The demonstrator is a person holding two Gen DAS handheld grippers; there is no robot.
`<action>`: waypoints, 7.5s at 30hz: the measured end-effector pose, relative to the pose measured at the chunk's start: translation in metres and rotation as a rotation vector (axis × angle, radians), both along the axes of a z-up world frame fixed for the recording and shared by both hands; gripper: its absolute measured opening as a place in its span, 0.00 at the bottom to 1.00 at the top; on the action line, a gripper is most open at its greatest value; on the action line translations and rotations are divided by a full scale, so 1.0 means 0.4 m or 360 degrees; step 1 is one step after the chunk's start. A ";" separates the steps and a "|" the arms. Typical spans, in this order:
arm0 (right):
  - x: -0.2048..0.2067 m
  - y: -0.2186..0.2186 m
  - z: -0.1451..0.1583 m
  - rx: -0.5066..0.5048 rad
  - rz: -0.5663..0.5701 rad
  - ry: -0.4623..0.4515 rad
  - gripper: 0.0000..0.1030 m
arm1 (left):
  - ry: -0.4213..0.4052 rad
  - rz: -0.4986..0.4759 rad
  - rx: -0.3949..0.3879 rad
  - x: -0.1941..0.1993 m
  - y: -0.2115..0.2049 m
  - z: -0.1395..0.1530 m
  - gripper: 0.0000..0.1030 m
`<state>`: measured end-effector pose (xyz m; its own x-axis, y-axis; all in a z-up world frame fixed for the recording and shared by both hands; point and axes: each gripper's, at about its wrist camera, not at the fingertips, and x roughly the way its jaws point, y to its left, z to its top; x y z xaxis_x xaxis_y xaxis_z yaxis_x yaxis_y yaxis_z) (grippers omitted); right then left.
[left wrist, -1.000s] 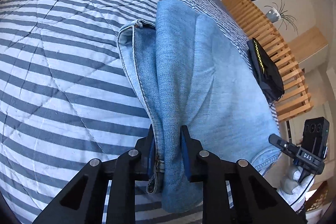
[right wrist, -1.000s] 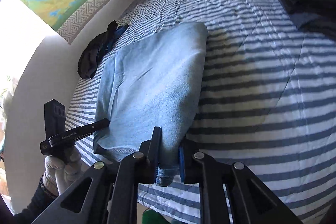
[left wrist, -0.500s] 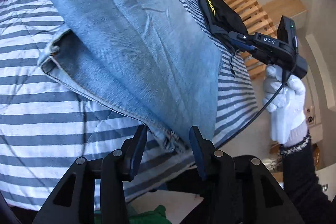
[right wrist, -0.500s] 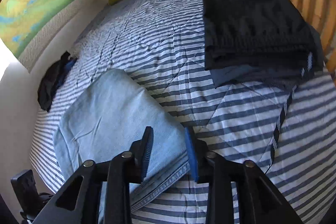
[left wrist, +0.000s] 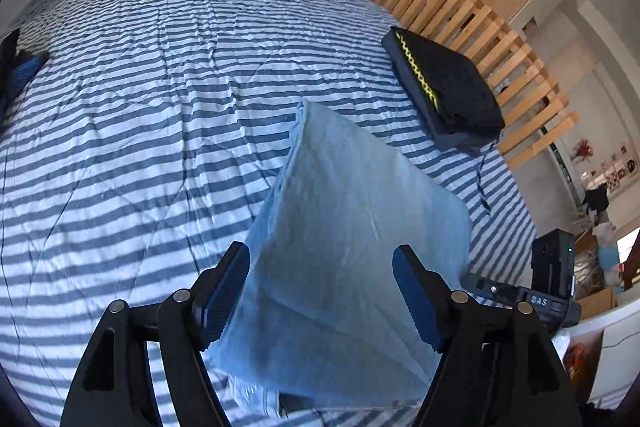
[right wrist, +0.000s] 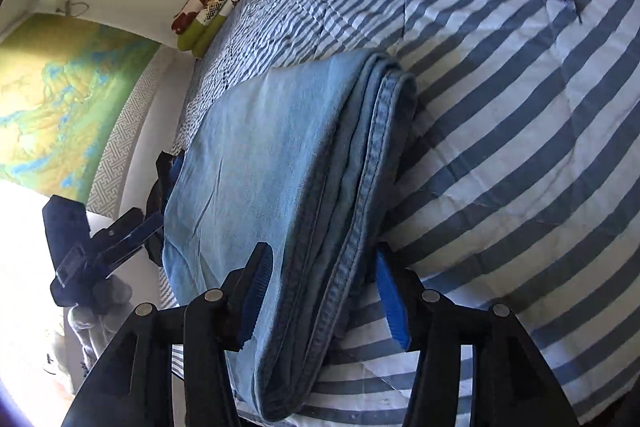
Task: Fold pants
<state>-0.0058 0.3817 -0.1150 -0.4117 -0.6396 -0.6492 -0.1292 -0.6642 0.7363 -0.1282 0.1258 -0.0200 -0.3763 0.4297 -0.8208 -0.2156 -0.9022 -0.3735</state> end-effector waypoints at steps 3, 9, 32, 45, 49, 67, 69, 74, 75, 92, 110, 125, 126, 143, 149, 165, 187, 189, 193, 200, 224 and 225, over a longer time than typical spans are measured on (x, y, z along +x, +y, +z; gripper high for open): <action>-0.007 -0.020 -0.004 0.0033 -0.0008 0.0019 0.50 | -0.0144 -0.0022 -0.0040 -0.068 0.026 -0.095 0.75; -0.027 -0.037 0.003 0.0113 0.0012 0.0068 0.51 | -0.0364 -0.0018 0.0084 -0.087 -0.015 -0.237 0.80; -0.032 -0.090 0.101 0.0220 0.0056 0.0342 0.17 | -0.0131 -0.0061 0.0209 0.002 0.066 -0.167 0.28; -0.021 0.045 0.355 0.0625 0.0060 0.0681 0.15 | 0.0137 -0.0217 0.0386 0.033 0.241 0.045 0.27; -0.066 0.105 0.477 0.0875 0.0056 0.0829 0.15 | 0.0249 -0.0250 0.0483 -0.028 0.357 0.130 0.27; -0.637 0.382 0.529 0.1244 0.0128 0.0882 0.14 | 0.0493 -0.0143 0.0650 -0.591 0.776 0.129 0.26; -0.700 0.423 0.428 0.1048 0.0126 0.0661 0.16 | 0.0432 -0.0114 0.0568 -0.642 0.789 0.039 0.27; -0.684 0.511 0.308 0.0744 -0.0047 0.0437 0.25 | 0.0145 -0.0080 0.0561 -0.715 0.728 -0.134 0.27; -0.664 0.522 0.311 0.0701 -0.0070 0.0447 0.29 | 0.0131 -0.0081 0.0583 -0.721 0.715 -0.137 0.27; -0.390 0.454 0.181 0.0231 -0.0112 0.0175 0.40 | -0.0127 -0.0089 0.0615 -0.761 0.654 -0.119 0.27; -0.414 0.344 0.375 0.0663 0.0043 0.0511 0.12 | -0.0080 -0.0070 0.0642 -0.729 0.653 -0.092 0.27; -0.276 0.486 0.293 0.0464 0.0067 0.0209 0.23 | -0.0017 -0.0110 0.0578 -0.689 0.710 -0.089 0.28; -0.263 0.484 0.328 0.0494 0.0059 0.0282 0.23 | -0.0002 -0.0122 0.0579 -0.691 0.708 -0.078 0.28; -0.542 0.397 0.244 0.1060 -0.0068 0.0277 0.00 | -0.0042 -0.0196 0.0552 -0.579 0.653 -0.011 0.46; -0.537 0.400 0.255 0.1189 -0.0071 0.0257 0.02 | -0.0151 -0.0262 0.0530 -0.440 0.686 -0.121 0.45; -0.165 0.096 0.382 0.1239 -0.0012 0.0539 0.36 | 0.0186 -0.0141 0.0044 -0.117 0.468 0.074 0.57; 0.388 -0.299 0.561 0.1380 -0.0129 0.0951 0.74 | 0.0738 0.0112 -0.0155 0.558 0.109 0.395 0.81; 0.421 -0.305 0.546 0.1344 -0.0137 0.0922 0.74 | 0.0738 0.0137 -0.0136 0.604 0.088 0.397 0.82; 0.465 -0.300 0.519 0.1283 -0.0165 0.0846 0.74 | 0.0759 0.0162 -0.0132 0.697 0.072 0.394 0.84; 0.527 -0.306 0.523 0.1373 -0.0201 0.0838 0.74 | 0.0783 0.0145 -0.0120 0.804 0.098 0.383 0.85; 0.516 -0.268 0.470 0.1406 -0.0234 0.0780 0.74 | 0.0658 0.0222 -0.0160 0.768 0.125 0.289 0.93; 0.516 -0.264 0.470 0.1406 -0.0237 0.0780 0.74 | 0.0657 0.0225 -0.0158 0.766 0.127 0.289 0.93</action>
